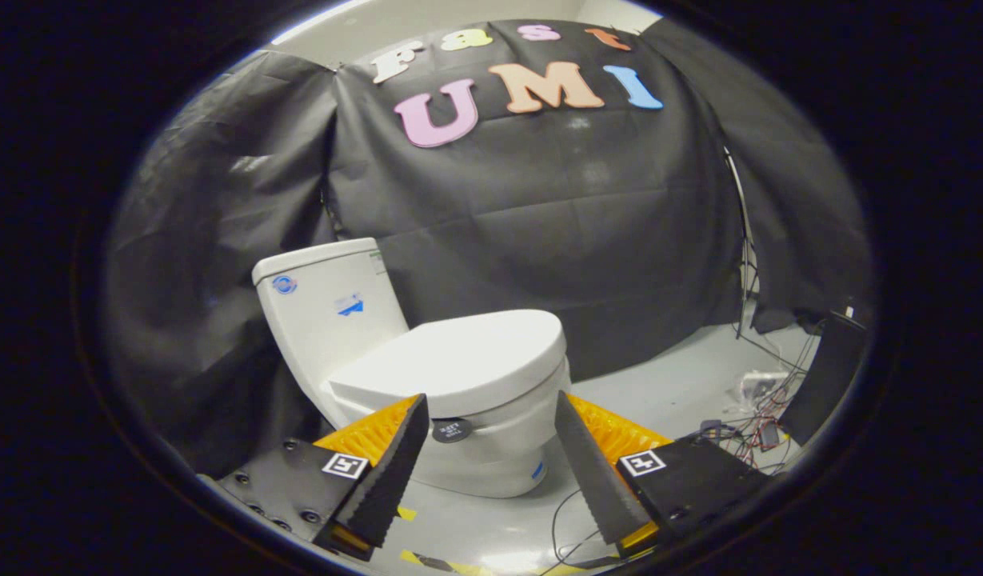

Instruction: Open the toilet lid.

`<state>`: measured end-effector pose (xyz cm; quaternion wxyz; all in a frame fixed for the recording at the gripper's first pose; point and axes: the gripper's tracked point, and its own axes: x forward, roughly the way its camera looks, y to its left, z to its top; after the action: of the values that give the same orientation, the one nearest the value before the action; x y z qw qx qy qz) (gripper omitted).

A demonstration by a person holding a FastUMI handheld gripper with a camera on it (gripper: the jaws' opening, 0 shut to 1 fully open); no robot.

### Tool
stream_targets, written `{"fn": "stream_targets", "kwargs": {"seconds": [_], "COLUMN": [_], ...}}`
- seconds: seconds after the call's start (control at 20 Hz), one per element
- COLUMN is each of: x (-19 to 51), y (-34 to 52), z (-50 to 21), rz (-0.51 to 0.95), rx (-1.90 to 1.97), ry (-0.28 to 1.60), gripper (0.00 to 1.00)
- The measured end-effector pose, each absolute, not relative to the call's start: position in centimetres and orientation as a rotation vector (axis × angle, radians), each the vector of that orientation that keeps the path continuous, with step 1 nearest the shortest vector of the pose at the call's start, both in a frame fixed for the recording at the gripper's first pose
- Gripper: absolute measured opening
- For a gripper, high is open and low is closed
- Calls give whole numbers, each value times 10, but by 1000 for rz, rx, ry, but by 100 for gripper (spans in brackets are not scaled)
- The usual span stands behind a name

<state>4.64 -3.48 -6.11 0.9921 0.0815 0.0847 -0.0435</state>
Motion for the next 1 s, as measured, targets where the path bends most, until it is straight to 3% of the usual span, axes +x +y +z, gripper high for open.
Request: {"fn": "stream_targets", "kwargs": {"seconds": [0.3, 0.45, 1.0], "x": [84, 94, 116], "y": [-45, -22, -2], "z": [-91, -114, -163], "rz": [-168, -124, -112], "rx": [335, 443, 820], "ry": [285, 418, 551], "gripper": [98, 98, 98]}}
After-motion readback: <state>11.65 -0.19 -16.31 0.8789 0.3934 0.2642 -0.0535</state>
